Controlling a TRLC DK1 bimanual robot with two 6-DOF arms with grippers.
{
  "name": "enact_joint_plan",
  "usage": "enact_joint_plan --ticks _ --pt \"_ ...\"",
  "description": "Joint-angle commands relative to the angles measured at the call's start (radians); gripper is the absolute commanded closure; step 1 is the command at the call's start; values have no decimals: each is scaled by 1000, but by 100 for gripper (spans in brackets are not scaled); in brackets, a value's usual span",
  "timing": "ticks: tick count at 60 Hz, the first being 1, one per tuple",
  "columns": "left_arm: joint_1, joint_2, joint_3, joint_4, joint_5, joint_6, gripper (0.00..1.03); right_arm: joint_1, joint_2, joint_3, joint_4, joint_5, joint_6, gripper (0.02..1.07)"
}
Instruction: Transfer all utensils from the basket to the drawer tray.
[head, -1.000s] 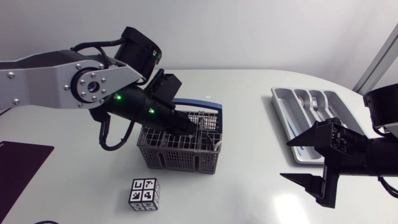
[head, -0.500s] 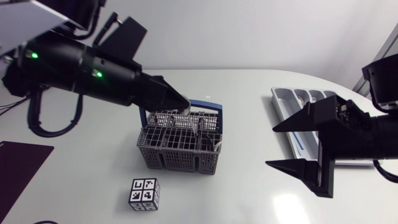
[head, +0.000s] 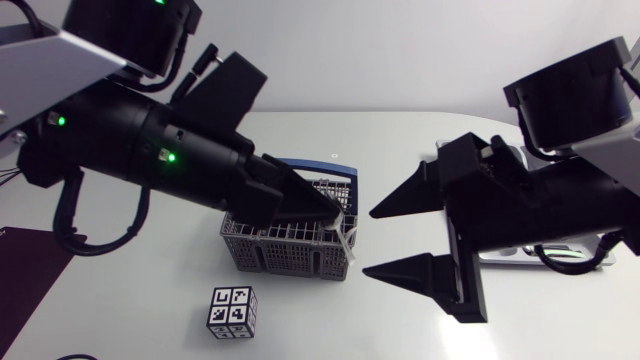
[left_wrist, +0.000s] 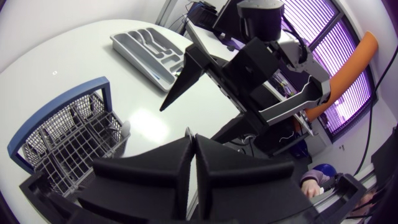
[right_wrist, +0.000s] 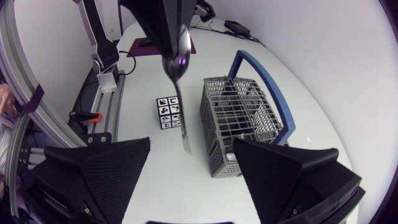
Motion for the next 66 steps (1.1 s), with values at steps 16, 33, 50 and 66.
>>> enact_joint_plan --ticks 16,33,50,66 --pt "-28 17 -45 16 57 28 100 55 72 0 91 -55 68 35" --pt "-24 19 -54 23 60 35 100 69 79 -20 97 -63 63 84" --pt "-12 19 -66 27 60 46 100 69 76 -27 40 -95 42 102" --pt "16 22 -45 58 42 40 52 46 67 -63 -23 -89 -9 102"
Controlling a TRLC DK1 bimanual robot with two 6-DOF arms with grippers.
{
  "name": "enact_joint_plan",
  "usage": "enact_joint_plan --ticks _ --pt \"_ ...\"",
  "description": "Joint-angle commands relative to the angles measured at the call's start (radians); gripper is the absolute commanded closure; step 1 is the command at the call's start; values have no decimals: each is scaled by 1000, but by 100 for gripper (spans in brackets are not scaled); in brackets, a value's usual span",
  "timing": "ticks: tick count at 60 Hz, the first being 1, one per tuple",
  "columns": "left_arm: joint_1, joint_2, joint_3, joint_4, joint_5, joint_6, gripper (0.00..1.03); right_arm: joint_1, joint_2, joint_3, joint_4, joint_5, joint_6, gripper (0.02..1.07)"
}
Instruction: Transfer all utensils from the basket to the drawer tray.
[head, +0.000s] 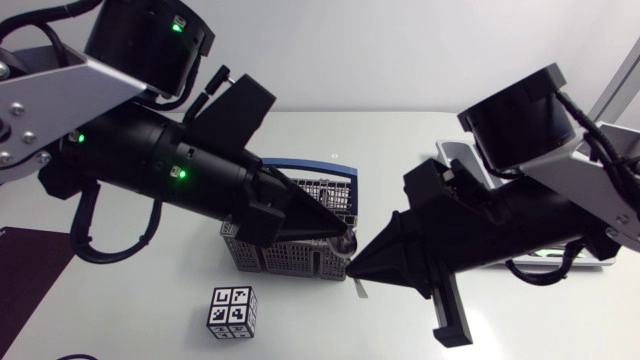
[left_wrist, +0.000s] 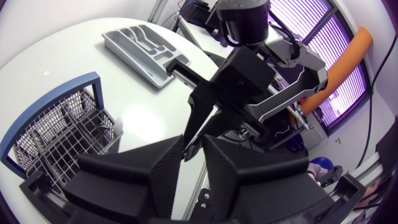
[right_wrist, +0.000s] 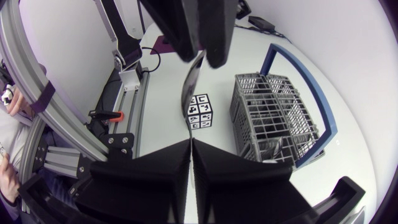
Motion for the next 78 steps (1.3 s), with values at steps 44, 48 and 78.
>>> enact_joint_plan --ticks 44,48,78 --pt "-165 75 -132 230 -696 424 46 -944 90 -60 -316 -37 -786 102" --pt "-185 73 -147 250 -717 493 46 -1008 133 -44 -317 -37 -843 102" --pt "-237 159 -162 293 -834 971 46 -1284 368 104 -274 43 -1085 102"
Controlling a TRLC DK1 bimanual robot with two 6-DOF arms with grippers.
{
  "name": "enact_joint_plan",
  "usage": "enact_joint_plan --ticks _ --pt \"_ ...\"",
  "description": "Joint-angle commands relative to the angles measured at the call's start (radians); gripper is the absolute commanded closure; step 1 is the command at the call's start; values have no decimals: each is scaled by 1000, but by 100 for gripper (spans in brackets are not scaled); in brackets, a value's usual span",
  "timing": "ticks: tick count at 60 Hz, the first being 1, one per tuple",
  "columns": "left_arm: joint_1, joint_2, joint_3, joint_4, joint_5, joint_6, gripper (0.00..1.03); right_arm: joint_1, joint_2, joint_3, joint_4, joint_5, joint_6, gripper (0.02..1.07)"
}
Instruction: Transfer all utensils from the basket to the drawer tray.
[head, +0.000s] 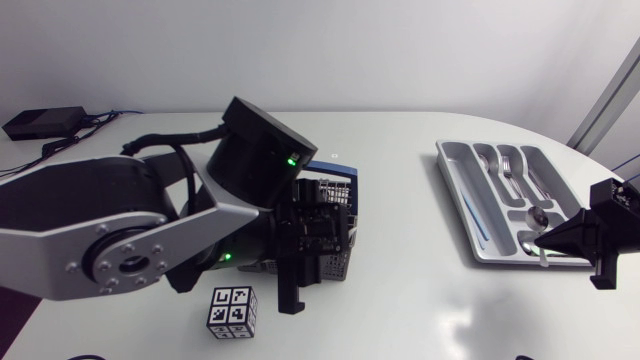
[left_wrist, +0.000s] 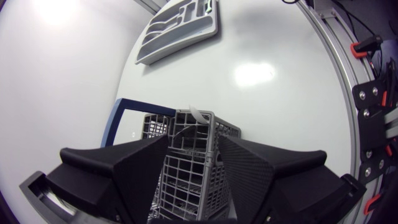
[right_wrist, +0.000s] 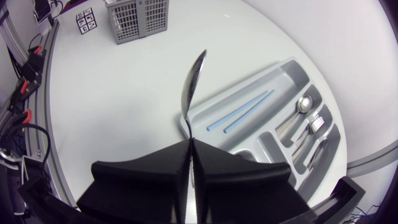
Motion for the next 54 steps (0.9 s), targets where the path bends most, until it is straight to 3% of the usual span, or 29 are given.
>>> enact_joint_plan --ticks 1,29,43,47,54 --pt "10 35 12 4 -15 95 46 -28 33 30 35 25 -55 102" --pt "72 134 92 4 -7 265 46 -57 109 -65 514 273 -144 102" --pt "110 187 161 -83 45 311 46 -48 214 -80 647 365 -197 100" --pt "111 200 175 -94 47 325 47 -46 225 -97 683 384 -202 84" --pt "113 219 193 -103 57 339 47 -40 231 -114 699 414 -210 45"
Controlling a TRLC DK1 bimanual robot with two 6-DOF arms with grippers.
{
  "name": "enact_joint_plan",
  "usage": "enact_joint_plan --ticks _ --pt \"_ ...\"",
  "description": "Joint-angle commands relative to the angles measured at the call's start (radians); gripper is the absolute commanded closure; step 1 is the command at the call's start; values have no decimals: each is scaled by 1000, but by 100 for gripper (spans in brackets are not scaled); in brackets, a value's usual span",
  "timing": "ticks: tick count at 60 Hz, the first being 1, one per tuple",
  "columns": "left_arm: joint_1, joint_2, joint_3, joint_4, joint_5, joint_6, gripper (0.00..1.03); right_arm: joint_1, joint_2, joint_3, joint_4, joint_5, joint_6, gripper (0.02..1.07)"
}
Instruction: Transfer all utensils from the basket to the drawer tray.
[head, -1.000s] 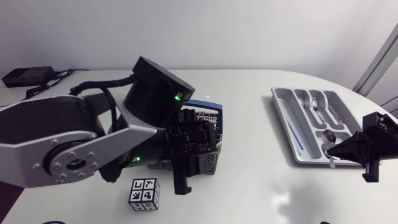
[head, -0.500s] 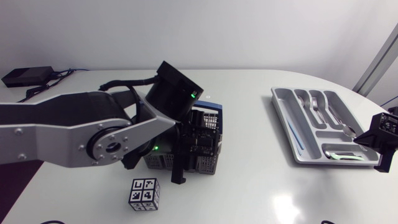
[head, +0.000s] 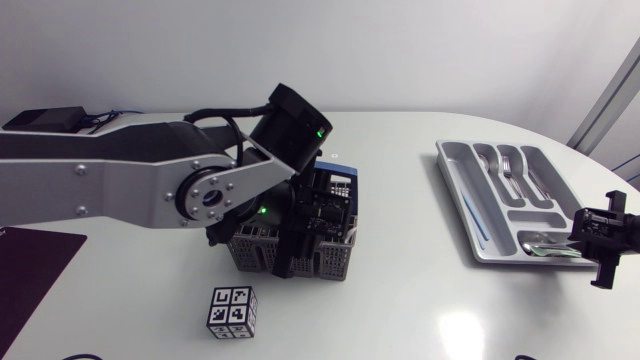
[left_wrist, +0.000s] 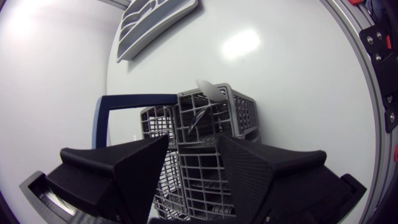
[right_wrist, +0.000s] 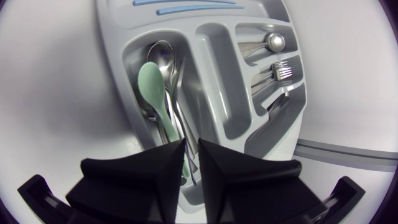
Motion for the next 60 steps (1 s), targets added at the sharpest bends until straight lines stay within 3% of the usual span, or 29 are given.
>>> enact_joint_plan --ticks 1,10,22,28,33,42,53,60 --pt "8 34 38 -13 18 45 47 11 18 -33 21 22 -37 38" --pt "6 60 63 -30 28 59 53 12 -15 -56 38 28 -35 22" --pt "6 89 95 -46 42 80 62 35 -140 -118 21 15 -23 15" --pt "6 92 104 -53 45 80 63 75 -232 -142 -46 2 6 15" --pt "5 97 115 -67 50 89 73 115 -298 -150 -106 -14 43 14" --pt "6 104 120 -85 61 91 80 225 -419 -173 -192 -20 158 9" --pt "2 112 121 -98 73 96 99 413 -531 -201 -264 -11 302 9" --pt "0 109 126 -104 74 91 100 532 -572 -201 -293 9 396 8"
